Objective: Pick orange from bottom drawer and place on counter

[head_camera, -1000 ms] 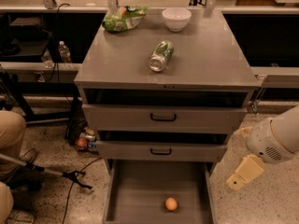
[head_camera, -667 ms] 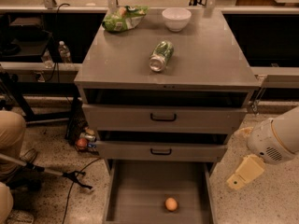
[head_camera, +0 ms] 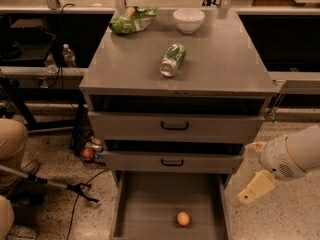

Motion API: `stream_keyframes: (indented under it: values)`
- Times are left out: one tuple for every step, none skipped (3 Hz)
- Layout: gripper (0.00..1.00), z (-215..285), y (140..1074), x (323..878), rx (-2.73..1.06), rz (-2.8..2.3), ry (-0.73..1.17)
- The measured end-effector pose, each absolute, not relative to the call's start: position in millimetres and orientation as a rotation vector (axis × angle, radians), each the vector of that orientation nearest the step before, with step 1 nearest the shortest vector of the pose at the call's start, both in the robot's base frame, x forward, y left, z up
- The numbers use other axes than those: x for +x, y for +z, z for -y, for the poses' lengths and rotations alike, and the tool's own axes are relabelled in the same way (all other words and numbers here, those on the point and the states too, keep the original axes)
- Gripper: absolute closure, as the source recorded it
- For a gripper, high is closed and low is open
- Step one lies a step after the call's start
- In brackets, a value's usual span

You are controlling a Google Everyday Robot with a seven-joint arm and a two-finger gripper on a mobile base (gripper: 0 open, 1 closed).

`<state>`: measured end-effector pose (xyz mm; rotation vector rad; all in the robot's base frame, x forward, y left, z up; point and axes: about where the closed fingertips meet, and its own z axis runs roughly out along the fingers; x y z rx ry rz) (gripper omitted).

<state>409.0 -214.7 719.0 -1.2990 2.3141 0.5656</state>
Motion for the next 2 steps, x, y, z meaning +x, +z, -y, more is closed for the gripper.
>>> stream_keyframes:
  values:
    - [0.00,202,672,423,-1.296,-2.264,0.608]
    - [0.00,187,622,435,-1.300,-2.223,0.642]
